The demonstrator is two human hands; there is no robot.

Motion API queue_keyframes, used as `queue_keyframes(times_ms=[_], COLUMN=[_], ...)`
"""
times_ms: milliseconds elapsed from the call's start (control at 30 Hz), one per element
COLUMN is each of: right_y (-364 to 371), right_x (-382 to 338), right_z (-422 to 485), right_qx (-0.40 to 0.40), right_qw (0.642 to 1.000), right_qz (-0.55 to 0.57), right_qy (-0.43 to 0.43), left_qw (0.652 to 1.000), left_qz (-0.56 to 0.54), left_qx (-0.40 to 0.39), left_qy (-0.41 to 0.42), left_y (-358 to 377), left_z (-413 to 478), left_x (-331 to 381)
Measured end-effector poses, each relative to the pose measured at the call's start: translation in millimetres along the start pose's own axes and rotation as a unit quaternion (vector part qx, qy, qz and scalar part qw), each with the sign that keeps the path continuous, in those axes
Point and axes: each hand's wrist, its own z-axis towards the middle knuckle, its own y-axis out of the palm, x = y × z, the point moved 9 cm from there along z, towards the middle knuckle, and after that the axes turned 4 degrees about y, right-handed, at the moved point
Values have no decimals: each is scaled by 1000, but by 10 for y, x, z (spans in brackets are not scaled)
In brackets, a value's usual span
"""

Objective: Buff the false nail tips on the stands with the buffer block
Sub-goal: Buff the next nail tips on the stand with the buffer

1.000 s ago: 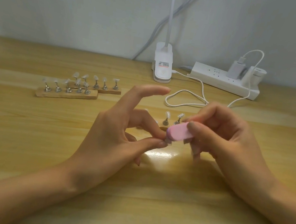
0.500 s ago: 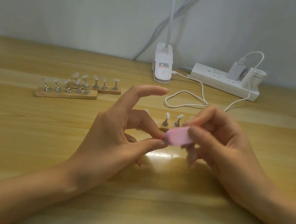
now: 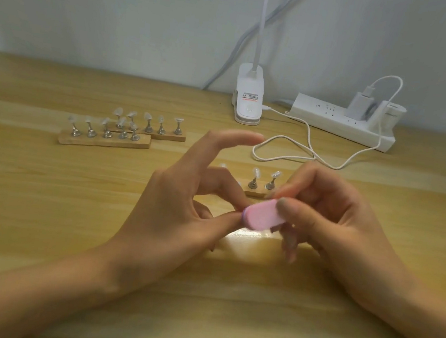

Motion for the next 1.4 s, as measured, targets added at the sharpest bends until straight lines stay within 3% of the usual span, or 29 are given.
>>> queue_keyframes(times_ms=[67,167,300,500,600,733,900,1033,1400], right_y=[-48,0,-144,-199,-27,-138,-172,-27,-49], right_x=[-4,-5,4,6,55,78,68,84,50], right_z=[0,5,16,21,22,37,32,40,52], right_qx=[23,-5,55,50,1,54,55,0,22], right_qw=[1000,1000,998,998,1000,998,998,1000,999], right_qz=[-11,-24,-9,35,6,2,37,-7,-23], right_qy=[4,3,0,0,13,31,25,21,14], left_qw=[1000,1000,1000,1000,1000,1000,1000,1000,999], left_qz=[5,-4,15,6,3,20,22,18,22], left_qx=[4,-5,-3,-6,-9,-8,-14,-15,-22], left_qy=[-1,2,0,-6,0,-2,-9,-7,-9], left_y=[-9,9,-9,1,9,1,14,19,28], left_z=[-1,0,-1,-10,-4,-7,-10,0,-2], left_x=[-1,18,11,-1,4,0,-6,-11,-24])
